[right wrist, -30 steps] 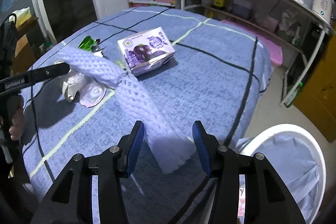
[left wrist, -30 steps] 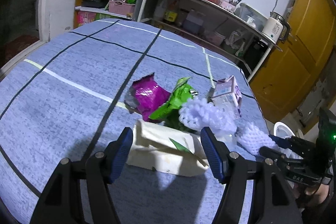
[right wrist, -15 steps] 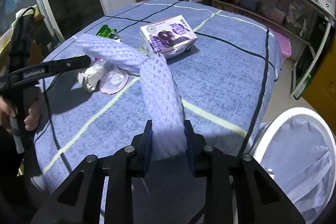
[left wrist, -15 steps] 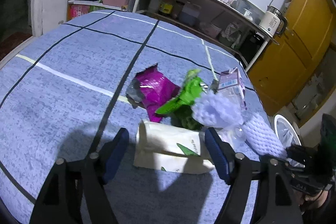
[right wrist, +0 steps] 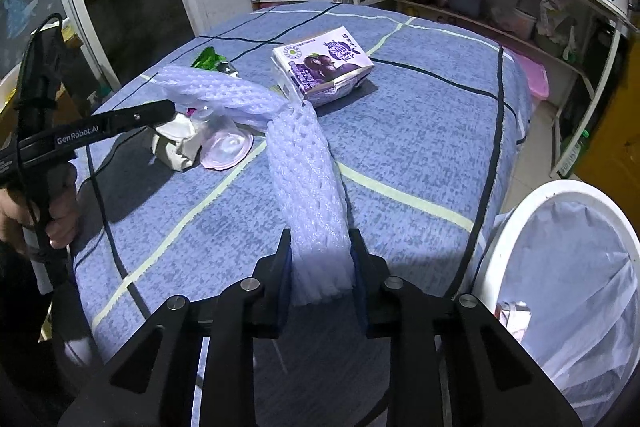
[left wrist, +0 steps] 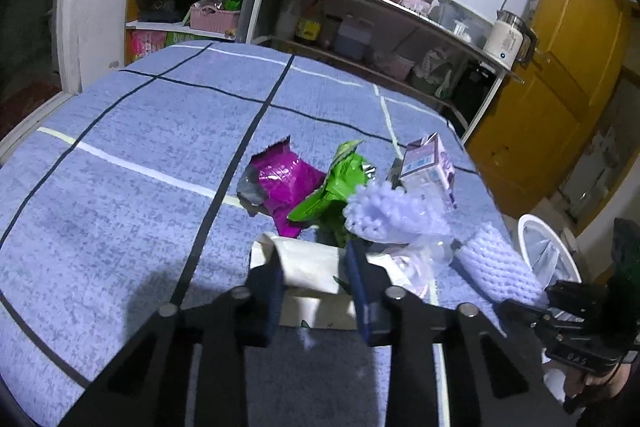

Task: Collect trash
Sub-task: 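Grasp the white foam mesh sleeve with the right tool while the left tool grasps the tissue pack, then carry the foam sleeve and tissue pack over the bin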

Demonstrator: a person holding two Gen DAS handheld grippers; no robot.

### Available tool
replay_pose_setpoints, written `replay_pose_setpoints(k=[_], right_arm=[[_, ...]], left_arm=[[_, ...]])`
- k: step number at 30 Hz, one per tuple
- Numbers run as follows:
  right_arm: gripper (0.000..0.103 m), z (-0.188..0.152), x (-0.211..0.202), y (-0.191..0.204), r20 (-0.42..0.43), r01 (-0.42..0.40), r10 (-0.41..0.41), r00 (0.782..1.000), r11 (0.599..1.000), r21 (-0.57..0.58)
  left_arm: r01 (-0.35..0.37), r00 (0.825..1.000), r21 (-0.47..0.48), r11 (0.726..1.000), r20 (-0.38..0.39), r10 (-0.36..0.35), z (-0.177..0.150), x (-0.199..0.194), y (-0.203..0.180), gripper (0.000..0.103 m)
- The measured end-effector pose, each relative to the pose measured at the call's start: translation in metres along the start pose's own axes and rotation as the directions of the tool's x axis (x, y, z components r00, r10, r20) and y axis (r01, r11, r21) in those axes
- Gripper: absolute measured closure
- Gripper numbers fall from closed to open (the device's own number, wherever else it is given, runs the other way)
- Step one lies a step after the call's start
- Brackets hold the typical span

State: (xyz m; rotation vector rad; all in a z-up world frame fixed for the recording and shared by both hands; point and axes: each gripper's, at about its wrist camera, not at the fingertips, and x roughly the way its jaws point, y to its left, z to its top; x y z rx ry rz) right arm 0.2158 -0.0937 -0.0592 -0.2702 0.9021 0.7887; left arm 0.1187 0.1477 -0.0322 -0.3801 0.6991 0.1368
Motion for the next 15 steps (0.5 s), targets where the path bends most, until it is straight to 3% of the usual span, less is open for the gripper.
replay_pose_setpoints(k=[15], right_arm=[[0.08, -0.014, -0.03, 0.017, 0.067, -0.012, 0.011, 0.998, 1.0, 0.017]], left_arm=[[0.012, 0.997, 0.045, 0.999, 0.076, -0.016, -0.006, -0.048, -0.021, 0.093]])
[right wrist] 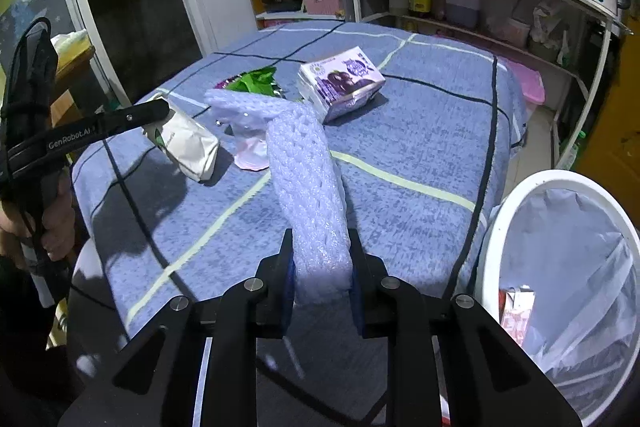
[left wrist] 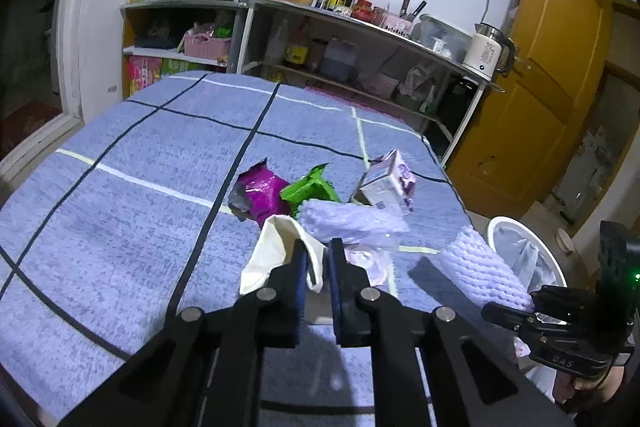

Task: Collect trash
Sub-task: 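Carry the foam sleeve and tissue pack over the bin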

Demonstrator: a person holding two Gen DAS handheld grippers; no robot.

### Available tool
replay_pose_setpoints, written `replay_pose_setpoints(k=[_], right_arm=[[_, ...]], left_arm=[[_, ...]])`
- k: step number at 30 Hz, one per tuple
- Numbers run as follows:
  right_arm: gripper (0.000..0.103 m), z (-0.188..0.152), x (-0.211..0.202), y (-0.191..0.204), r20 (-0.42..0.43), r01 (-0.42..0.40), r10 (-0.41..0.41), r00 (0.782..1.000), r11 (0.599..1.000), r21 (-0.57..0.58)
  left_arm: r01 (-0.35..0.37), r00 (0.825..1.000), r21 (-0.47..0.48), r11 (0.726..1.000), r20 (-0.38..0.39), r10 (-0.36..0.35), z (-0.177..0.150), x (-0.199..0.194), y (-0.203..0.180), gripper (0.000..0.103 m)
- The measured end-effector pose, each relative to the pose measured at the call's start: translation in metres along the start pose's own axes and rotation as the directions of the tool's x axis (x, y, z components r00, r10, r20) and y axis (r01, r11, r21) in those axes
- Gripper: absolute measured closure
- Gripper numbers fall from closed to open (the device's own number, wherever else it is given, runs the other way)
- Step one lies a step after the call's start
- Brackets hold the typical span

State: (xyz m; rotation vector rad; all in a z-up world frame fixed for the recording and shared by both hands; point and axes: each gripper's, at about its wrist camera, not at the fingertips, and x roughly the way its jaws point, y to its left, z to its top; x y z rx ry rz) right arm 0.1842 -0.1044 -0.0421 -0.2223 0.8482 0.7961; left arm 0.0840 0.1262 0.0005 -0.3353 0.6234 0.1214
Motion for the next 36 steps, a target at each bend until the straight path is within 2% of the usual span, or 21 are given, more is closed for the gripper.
replay_pose_setpoints(k=[9, 17, 26, 36], right_arm=[[0.08, -0.01, -0.027, 0.004, 0.052, 0.02, -0.021, 0.998, 0.999, 0.026], [0.08, -0.021, -0.052, -0.005, 0.093, 0.054, -0.06, 0.994, 0.996, 0.066], [0.08, -0.037, -0.079, -0.041, 0.115, 0.116, -0.134, 0.984, 0.981, 0.153], [0.08, -0.055, -0.098, -0.081, 0.105, 0.188, -0.219, 0.97, 0.951, 0.246]], left_arm=[[0.033, 0.999, 0.039, 0.999, 0.029, -0.034, -0.004, -0.027, -0.022, 0.093], [0.097, 0.995, 0.107, 0.99, 0.026, -0.101, -0.005, -0.032, -0.063, 0.093], [0.186, 0.982, 0.192, 0.964, -0.017, -0.186, -0.002, -0.017, -0.116, 0.093], [0.279, 0.96, 0.255, 0.926, -0.082, -0.267, 0.002, 0.013, -0.176, 0.093]])
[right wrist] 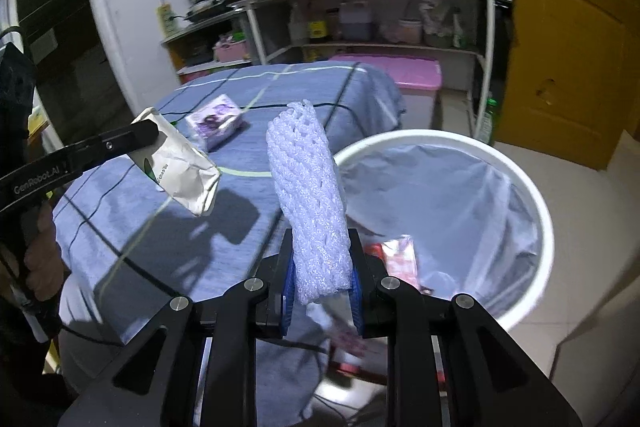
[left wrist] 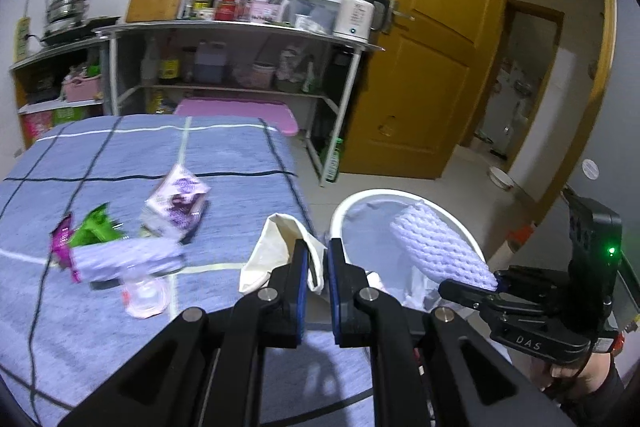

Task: Collect trash
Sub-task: 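Carry the foam sleeve and tissue pack over the bin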

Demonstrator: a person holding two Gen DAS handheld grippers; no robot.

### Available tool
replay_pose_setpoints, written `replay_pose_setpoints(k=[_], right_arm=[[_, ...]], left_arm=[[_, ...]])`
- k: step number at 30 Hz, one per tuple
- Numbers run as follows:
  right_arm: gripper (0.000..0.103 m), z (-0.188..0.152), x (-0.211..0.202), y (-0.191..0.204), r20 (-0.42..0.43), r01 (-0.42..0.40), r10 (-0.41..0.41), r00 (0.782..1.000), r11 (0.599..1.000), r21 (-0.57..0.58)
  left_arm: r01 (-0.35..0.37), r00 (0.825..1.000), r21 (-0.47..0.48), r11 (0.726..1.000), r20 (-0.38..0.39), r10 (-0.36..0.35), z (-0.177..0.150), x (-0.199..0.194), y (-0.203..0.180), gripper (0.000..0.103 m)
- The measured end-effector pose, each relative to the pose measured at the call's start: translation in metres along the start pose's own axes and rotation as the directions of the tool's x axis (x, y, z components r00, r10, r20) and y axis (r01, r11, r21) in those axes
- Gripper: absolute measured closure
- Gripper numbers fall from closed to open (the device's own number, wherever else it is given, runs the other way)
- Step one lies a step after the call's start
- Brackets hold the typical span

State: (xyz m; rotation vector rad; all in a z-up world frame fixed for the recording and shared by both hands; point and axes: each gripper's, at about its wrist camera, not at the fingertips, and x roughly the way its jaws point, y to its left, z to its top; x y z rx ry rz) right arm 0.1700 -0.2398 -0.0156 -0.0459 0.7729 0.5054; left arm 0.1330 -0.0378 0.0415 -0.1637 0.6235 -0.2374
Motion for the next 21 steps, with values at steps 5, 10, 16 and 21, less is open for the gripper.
replay_pose_setpoints(k=[5, 10, 16, 21], right_arm=[[0.08, -0.004, -0.001, -0.02, -0.01, 0.037, -0.037, 0.999, 0.999, 0.032], [0.08, -0.008, 0.001, -0.038, -0.029, 0.066, -0.065, 0.997, 0.996, 0.057], [0.08, -0.012, 0.006, -0.055, -0.053, 0.098, -0.093, 0.994, 0.992, 0.086], [0.08, -0.014, 0.008, -0.068, -0.064, 0.115, -0.109, 0.992, 0.989, 0.097]], left_arm=[[0.042, 0.999, 0.034, 0.999, -0.024, -0.041, 0.006, 0.021, -0.022, 0.093], [0.073, 0.996, 0.06, 0.996, -0.056, -0.07, 0.009, 0.044, -0.039, 0.093], [0.1, 0.991, 0.082, 0.992, -0.096, -0.092, 0.008, 0.068, -0.053, 0.093], [0.115, 0.987, 0.092, 0.989, -0.119, -0.104, 0.006, 0.081, -0.061, 0.093]])
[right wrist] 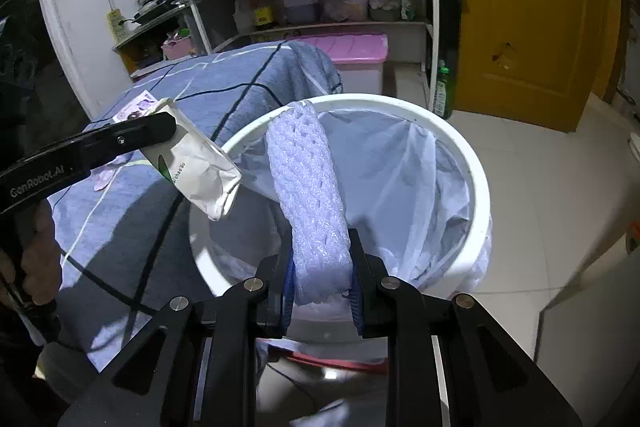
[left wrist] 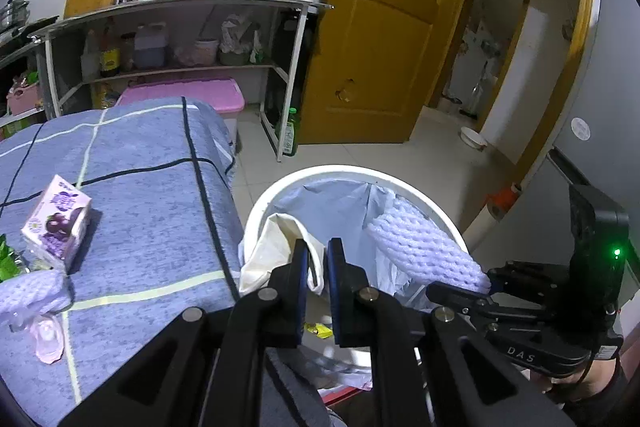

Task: Collect trash
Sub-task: 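Carry the foam sleeve and tissue pack over the bin, then open the right tool over the bin while the left tool opens to drop the tissue pack, then move both tools back to the table and grasp the clear plastic cup with the left tool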

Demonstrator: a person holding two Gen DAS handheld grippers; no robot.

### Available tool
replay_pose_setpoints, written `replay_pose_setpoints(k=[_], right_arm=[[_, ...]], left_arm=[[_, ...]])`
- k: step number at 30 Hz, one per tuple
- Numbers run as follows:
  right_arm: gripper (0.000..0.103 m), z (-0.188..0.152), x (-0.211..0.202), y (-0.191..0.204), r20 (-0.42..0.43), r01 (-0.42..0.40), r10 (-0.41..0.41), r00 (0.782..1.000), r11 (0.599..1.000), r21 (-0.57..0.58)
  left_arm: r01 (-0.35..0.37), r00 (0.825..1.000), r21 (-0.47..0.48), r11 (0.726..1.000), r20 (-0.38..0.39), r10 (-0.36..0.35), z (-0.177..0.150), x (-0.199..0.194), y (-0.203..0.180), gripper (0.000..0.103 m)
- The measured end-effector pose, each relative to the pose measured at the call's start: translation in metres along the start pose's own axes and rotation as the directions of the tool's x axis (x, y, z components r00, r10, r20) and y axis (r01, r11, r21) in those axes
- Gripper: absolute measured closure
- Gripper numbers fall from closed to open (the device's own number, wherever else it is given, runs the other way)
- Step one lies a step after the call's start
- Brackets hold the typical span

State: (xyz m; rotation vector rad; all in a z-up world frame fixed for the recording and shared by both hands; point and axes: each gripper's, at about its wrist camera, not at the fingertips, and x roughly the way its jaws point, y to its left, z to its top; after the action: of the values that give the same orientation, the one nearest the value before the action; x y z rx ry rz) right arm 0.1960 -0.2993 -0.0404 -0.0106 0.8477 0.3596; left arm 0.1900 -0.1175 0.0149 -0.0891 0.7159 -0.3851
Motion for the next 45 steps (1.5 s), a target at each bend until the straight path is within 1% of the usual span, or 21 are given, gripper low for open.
replay_pose_setpoints(k=[8, 13, 17, 20, 21, 23, 24, 25, 27, 36, 41, 45], right_arm=[[0.078, 0.001, 0.005, -0.006, -0.015, 0.025, -0.025, 1.0, 1.0, 0.008], [0.075, 0.0, 0.006, -0.009, -0.018, 0.04, -0.04, 0.999, 0.999, 0.011], [0.07, 0.0, 0.006, -0.01, -0.014, 0.044, -0.044, 0.999, 0.999, 0.012], [0.069, 0.0, 0.006, -0.01, -0.008, 0.046, -0.046, 0.999, 0.999, 0.015], [0.069, 0.0, 0.006, -0.011, -0.005, 0.046, -0.046, 0.999, 0.999, 0.015], [0.069, 0.0, 0.005, -0.011, 0.0, 0.046, -0.046, 0.999, 0.999, 0.013], [0.067, 0.0, 0.004, -0.01, 0.003, 0.046, -0.046, 0.999, 0.999, 0.012], [0.066, 0.0, 0.004, -0.01, 0.005, 0.046, -0.046, 0.999, 0.999, 0.013], [0.064, -0.001, 0.002, -0.009, 0.009, 0.044, -0.044, 0.999, 0.999, 0.014], [0.063, -0.001, -0.009, -0.001, 0.033, 0.027, -0.028, 0.999, 1.0, 0.005], [0.063, -0.002, -0.018, 0.009, 0.048, 0.0, 0.0, 0.999, 1.0, 0.0], [0.063, -0.004, -0.023, 0.023, 0.057, -0.037, 0.038, 0.998, 0.999, -0.019]], left_arm=[[0.013, 1.0, 0.011, 1.0, -0.027, -0.012, 0.0, 0.012, -0.005, 0.092], [0.017, 0.999, 0.005, 1.0, -0.035, -0.016, -0.001, 0.015, -0.005, 0.088], [0.016, 0.999, 0.007, 1.0, -0.038, -0.016, -0.001, 0.015, -0.005, 0.086], [0.017, 0.999, 0.007, 1.0, -0.036, -0.017, -0.002, 0.014, -0.006, 0.084], [0.017, 0.999, 0.007, 1.0, -0.034, -0.017, -0.002, 0.013, -0.006, 0.083], [0.017, 0.999, 0.005, 1.0, -0.032, -0.017, -0.003, 0.012, -0.006, 0.074], [0.019, 0.999, 0.001, 1.0, -0.028, -0.019, -0.003, 0.011, -0.005, 0.067], [0.02, 0.999, -0.001, 1.0, -0.025, -0.02, -0.004, 0.01, -0.004, 0.066], [0.02, 1.0, -0.005, 1.0, -0.021, -0.02, -0.005, 0.007, -0.004, 0.066], [-0.003, 1.0, -0.025, 1.0, 0.0, 0.003, -0.014, -0.013, 0.005, 0.066], [-0.032, 0.999, -0.044, 0.999, 0.012, 0.032, -0.024, -0.03, 0.014, 0.066], [-0.057, 0.998, -0.064, 0.996, 0.019, 0.059, -0.032, -0.044, 0.024, 0.066]])
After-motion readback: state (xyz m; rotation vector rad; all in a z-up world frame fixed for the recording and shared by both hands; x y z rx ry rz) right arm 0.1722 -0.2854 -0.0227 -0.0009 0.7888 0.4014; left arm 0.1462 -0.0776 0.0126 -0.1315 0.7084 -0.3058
